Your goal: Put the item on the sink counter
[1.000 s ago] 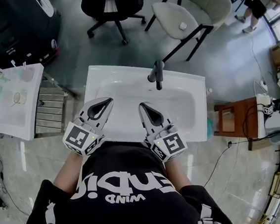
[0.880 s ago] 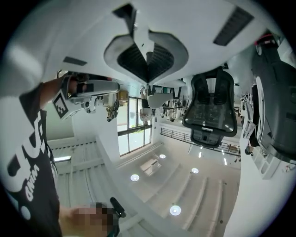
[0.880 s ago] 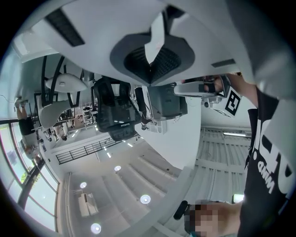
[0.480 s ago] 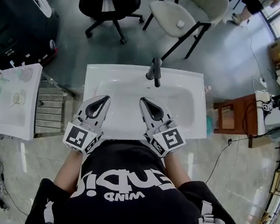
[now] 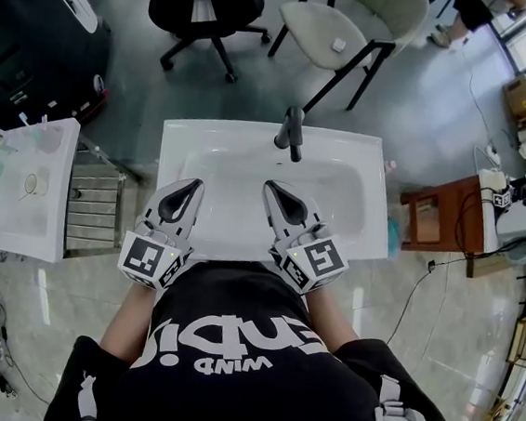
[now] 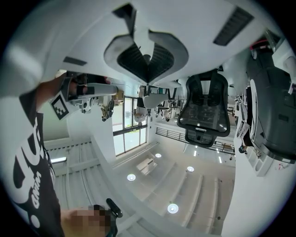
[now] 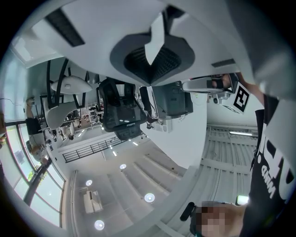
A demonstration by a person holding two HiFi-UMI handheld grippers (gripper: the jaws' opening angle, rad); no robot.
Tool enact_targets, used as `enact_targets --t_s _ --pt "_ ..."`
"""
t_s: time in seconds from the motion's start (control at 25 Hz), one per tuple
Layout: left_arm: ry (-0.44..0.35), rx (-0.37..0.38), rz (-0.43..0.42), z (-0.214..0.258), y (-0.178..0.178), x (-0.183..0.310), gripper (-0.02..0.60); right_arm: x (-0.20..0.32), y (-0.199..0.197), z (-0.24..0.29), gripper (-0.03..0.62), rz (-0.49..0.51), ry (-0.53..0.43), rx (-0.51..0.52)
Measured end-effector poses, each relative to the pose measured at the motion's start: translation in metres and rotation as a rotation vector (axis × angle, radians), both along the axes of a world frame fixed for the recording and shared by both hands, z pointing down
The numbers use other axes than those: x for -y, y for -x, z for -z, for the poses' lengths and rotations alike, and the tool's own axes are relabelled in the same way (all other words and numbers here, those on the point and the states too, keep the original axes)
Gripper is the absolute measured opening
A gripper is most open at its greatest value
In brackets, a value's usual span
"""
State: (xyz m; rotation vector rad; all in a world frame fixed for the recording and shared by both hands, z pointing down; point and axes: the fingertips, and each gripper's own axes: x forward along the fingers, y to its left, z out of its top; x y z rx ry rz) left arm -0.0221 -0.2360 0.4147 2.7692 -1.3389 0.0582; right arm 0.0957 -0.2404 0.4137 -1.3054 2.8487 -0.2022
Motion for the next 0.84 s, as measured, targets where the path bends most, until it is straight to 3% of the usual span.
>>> enact_targets --t_s 0.84 --pt "0.019 -0.011 0.017 -0.0042 0.0031 0.0068 0.020 0.0014 0.0007 -0.0040 0.017 -0.004 0.009 0.000"
